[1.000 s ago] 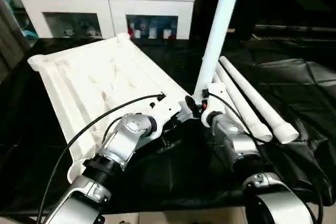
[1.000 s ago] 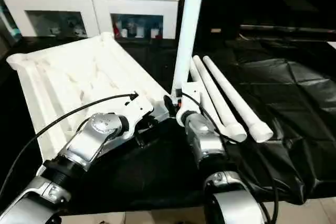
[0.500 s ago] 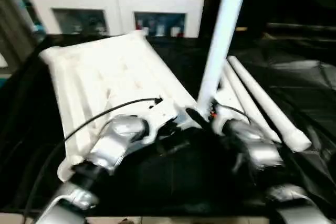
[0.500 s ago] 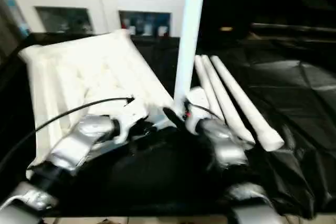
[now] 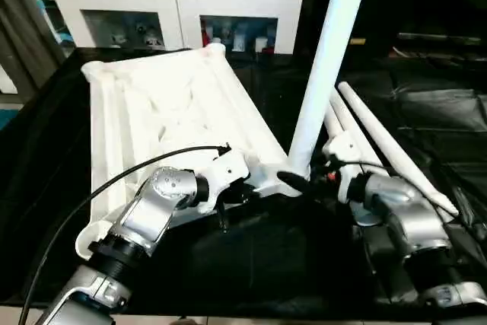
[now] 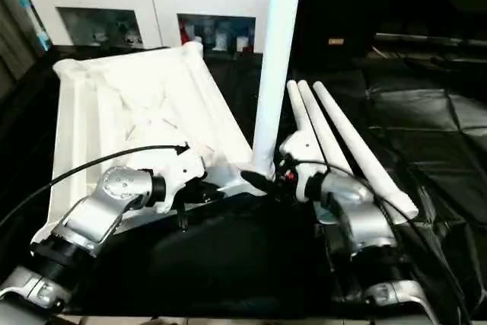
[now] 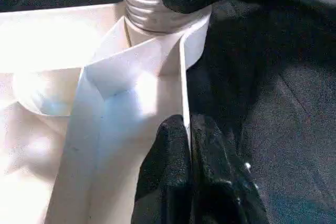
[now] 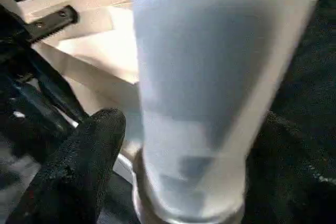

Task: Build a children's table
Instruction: Rotate leg to tighten

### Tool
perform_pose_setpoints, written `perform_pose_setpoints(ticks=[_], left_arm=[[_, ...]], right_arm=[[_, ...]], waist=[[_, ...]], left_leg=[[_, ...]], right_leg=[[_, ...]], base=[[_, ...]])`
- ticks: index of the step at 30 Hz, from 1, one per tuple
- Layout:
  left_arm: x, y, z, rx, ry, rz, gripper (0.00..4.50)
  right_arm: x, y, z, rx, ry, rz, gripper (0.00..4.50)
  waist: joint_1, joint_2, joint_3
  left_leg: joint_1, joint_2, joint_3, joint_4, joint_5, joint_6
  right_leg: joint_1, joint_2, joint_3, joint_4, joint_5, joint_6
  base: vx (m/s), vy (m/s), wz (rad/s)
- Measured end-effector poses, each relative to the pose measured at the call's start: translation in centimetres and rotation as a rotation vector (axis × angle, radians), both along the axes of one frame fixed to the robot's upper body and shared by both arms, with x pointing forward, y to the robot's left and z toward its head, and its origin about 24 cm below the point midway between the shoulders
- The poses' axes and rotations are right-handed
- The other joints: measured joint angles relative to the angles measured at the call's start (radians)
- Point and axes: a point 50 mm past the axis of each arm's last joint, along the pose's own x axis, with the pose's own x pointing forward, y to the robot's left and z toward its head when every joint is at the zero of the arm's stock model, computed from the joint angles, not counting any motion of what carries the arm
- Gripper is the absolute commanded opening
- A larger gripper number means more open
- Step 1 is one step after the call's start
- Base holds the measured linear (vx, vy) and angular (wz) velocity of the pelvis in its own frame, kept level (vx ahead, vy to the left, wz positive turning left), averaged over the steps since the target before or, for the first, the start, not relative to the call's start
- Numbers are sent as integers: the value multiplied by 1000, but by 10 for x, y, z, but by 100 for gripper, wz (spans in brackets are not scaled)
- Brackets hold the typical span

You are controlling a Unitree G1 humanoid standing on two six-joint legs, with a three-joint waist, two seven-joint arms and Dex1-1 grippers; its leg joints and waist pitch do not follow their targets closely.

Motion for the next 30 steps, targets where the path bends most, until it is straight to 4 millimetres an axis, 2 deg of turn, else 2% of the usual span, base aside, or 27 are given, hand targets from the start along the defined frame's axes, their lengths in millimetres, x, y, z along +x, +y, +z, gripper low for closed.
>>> perform_pose_setpoints(ticks=[6, 14, 21, 24, 30], left_arm=[[-1, 1, 0, 0, 7, -18, 0], [-4, 5, 0, 2, 11, -33, 0], [-4, 6, 0, 3, 11, -30, 0], [-1, 5, -1, 2, 9, 13, 0], [17, -10, -6, 11, -11, 215, 0]], right_arm=[[-4, -6, 1, -13, 19, 19, 339], [-6, -6, 1, -30, 22, 37, 274], [-5, -4, 0, -28, 22, 26, 265], [-2, 4, -5, 3, 25, -52, 263], [21, 29, -15, 78, 60, -421, 263]], waist=[[8, 0, 0], [8, -1, 0], [8, -1, 0], [0, -2, -1], [-34, -3, -2]], left_leg=[[1, 0, 2, 0, 0, 0], [2, -2, 5, 0, 0, 0], [3, -2, 6, 0, 0, 0], [5, -2, 6, 0, 0, 0], [8, -3, 3, 5, 0, 0]], right_leg=[[0, 0, 2, 0, 0, 0], [0, 1, 9, 0, -1, 2], [0, 1, 10, 1, -1, 2], [2, 2, 11, 1, -1, 2], [4, 1, 10, -2, -3, 4]], base=[[0, 0, 0], [0, 0, 0], [0, 0, 0], [0, 0, 0], [-29, 5, -1]])
